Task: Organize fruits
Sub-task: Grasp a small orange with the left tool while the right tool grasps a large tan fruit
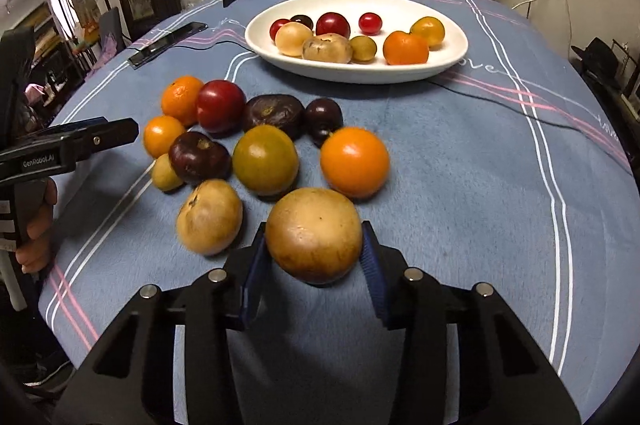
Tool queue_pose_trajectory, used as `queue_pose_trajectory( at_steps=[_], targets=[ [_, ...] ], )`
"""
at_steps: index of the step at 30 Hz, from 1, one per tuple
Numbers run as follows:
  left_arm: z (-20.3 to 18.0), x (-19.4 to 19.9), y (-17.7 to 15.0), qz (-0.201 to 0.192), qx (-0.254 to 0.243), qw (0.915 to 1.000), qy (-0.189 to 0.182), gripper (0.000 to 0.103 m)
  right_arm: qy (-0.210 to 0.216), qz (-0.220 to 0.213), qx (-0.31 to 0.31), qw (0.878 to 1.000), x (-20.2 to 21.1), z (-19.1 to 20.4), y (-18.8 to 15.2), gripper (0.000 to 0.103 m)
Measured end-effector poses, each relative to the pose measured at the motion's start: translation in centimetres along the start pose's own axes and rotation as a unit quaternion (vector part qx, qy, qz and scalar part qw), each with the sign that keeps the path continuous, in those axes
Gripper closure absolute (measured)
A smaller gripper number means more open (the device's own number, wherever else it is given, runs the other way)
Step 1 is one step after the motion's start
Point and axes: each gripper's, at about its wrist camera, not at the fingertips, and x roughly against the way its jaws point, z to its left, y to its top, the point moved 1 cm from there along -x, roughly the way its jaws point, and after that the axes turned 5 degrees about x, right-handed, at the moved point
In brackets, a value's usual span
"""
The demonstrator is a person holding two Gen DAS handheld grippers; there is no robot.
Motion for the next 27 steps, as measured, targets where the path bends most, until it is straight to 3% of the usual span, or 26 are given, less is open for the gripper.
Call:
queue_pose_trajectory(
  at_steps=[6, 11, 15, 19, 24, 27],
  targets=[
    [-1.9, -0.5, -1.3, 0.03, -0.085, 0.9955, 0.031, 0.003, 0.017, -0.007, -0.014, 1.0, 0.5, -0.5, -0.4, 0.058],
    [-2.7, -2.0, -1.4, 0.063, -0.11, 0.991, 0.045, 0.007, 0.032, -0.011, -0.022, 0.999, 0.5, -0.7, -0.5, 0.058],
    [-3.8, -2.5, -1.1, 0.056, -0.134, 0.9882, 0.048, 0.011, 0.046, -0.014, -0.029, 0.998, 0.6, -1.0, -0.7, 0.058],
    [-4.3, -3.0, -0.5, 0.059, -0.128, 0.9895, 0.033, 0.023, 0.055, -0.015, -0.036, 0.998, 0.6, -1.3, -0.8, 0.058],
    [-5.8, -3.0, -0.2, 0.049, -0.141, 0.9885, 0.023, 0.048, 0.068, -0.019, -0.041, 0.997, 0.8, -1.4, -0.8, 0.058],
    [-6.7, -3.0, 0.1, 0.033, -0.15, 0.9875, 0.035, 0.048, 0.072, -0.019, -0.04, 0.996, 0.8, -1.3, -0.9, 0.058]
  ],
)
